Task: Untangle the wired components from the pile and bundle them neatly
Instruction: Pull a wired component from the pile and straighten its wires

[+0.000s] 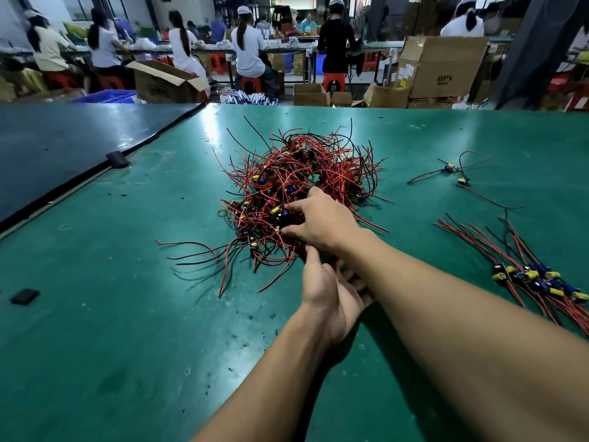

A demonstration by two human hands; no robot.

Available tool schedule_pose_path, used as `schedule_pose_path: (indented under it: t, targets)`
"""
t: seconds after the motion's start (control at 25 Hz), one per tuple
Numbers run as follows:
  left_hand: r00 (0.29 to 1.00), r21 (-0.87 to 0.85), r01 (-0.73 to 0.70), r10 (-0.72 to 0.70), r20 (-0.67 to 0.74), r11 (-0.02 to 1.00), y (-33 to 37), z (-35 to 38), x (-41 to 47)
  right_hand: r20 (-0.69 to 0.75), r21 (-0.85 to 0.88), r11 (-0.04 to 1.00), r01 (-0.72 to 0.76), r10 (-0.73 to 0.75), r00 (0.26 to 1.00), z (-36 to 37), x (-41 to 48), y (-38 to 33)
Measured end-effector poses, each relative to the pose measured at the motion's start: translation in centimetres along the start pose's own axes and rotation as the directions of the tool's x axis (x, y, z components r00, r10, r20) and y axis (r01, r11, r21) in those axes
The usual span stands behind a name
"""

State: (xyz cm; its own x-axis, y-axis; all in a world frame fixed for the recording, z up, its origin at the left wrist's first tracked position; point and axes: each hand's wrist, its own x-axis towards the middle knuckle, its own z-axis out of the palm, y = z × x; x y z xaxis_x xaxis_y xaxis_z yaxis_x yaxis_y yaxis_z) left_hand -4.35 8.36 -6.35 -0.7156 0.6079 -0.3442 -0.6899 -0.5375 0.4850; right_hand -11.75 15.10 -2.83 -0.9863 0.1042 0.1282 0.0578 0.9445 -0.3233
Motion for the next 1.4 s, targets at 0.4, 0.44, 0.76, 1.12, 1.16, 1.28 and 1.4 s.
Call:
schedule_pose_path:
  t: [0.4, 0.44, 0.76, 1.12, 1.16, 1.28, 1.4]
  targets:
    - [0.998, 0.137, 0.046, -0.053, 0.043, 0.989, -0.1, 0.3, -0.7, -0.142, 0.462, 0.883, -0.075, 0.158, 0.977, -0.6, -2.0, 1.1]
    - [0.997, 0.171, 0.043, -0.052, 0.049, 0.984, -0.2, 0.4, -0.8, -0.122, 0.546, 0.833, -0.092, 0.188, 0.975, -1.3, -2.8, 1.8]
    - [0.996, 0.300, 0.006, -0.033, 0.084, 0.954, -0.5, 0.3, -1.1, -0.035, 0.739, 0.673, -0.019, 0.066, 0.997, -5.5, -12.1, 5.8]
    - [0.975, 0.518, -0.061, -0.059, 0.213, 0.853, -1.4, 0.4, -2.4, -0.033, 0.913, 0.407, -0.024, 0.133, 0.991, -3.9, -17.8, 8.1]
    - [0.971, 0.531, -0.065, -0.069, 0.229, 0.845, -1.4, 0.4, -2.5, -0.001, 0.955, 0.292, -0.053, 0.181, 0.984, -3.7, -17.9, 8.1]
    - [0.957, 0.559, -0.067, -0.106, 0.272, 0.827, -1.2, 0.4, -2.8, 0.045, 0.982, 0.158, -0.106, 0.348, 0.937, -3.3, -18.0, 8.3]
    - [0.949, 0.554, -0.079, -0.108, 0.297, 0.829, -1.3, 0.5, -2.8, 0.127, 0.985, 0.061, -0.160, 0.372, 0.919, -3.4, -18.1, 8.2]
